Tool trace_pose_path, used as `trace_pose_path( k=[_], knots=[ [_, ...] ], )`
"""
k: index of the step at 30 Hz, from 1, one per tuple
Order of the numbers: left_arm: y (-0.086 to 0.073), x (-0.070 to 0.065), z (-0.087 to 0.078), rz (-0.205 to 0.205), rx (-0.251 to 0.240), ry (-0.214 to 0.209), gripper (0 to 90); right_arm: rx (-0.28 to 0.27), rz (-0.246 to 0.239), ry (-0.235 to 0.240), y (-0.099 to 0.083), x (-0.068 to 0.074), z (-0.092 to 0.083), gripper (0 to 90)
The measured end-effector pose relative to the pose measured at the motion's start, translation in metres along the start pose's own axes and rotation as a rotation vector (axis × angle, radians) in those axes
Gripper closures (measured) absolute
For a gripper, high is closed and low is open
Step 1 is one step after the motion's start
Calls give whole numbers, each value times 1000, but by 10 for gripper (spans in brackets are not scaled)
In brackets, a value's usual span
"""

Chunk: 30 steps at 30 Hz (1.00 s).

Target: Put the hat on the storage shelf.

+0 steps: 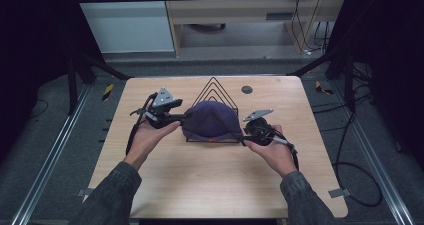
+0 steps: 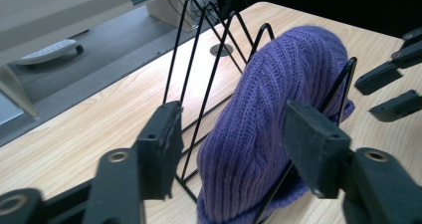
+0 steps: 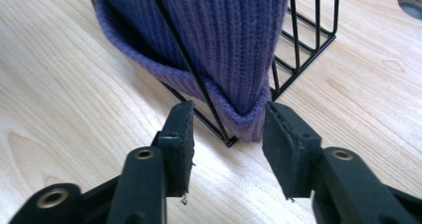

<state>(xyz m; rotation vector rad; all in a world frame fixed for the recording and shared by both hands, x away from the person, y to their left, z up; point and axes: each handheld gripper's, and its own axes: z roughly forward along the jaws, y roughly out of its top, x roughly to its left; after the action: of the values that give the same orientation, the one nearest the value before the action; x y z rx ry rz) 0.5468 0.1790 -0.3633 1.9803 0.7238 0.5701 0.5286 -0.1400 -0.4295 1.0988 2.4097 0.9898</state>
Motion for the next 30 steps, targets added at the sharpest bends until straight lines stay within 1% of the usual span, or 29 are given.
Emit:
trace_pose_path(
  k=[2,4,6,8,10,13,14,16,19,21,24,26,28,30],
  knots=[
    [-2,-2,-6,-11,-12,5,350,-17,-3,-7,0,1,-5,468],
    [-3,-3,-11,-12,0,10,289,-42,9,-13,1,3,-12,431],
    [-4,-5,-17,-20,15,19,230,-68,8,-22,3,5,-18,381],
    [-5,-8,-23,-29,12,20,194,-90,10,-32,5,7,-25,322],
    [-7,-10,-26,-34,14,9,171,-117,23,-38,6,10,-30,278],
    [-11,-15,-29,-44,40,-2,121,-149,38,-34,6,15,-39,209],
    [-12,-17,-31,-44,43,-9,112,-153,42,-33,6,17,-41,195],
    [-13,-22,-36,-43,44,-19,97,-181,31,-38,6,20,-49,186],
    [-17,-31,-42,-47,58,-28,69,-214,30,-33,3,28,-63,163],
    [-23,-38,-49,-36,64,-33,44,-237,27,-30,-1,33,-70,137],
    [-30,-43,-58,-36,74,-46,38,-247,23,-30,-7,38,-74,107],
    [-36,-44,-64,-29,84,-53,35,-235,20,-22,-13,40,-75,94],
    [-42,-44,-69,-23,99,-55,37,-228,18,-11,-20,41,-75,73],
    [-51,-43,-72,-18,110,-46,43,-219,8,-7,-26,42,-75,68]
  ],
)
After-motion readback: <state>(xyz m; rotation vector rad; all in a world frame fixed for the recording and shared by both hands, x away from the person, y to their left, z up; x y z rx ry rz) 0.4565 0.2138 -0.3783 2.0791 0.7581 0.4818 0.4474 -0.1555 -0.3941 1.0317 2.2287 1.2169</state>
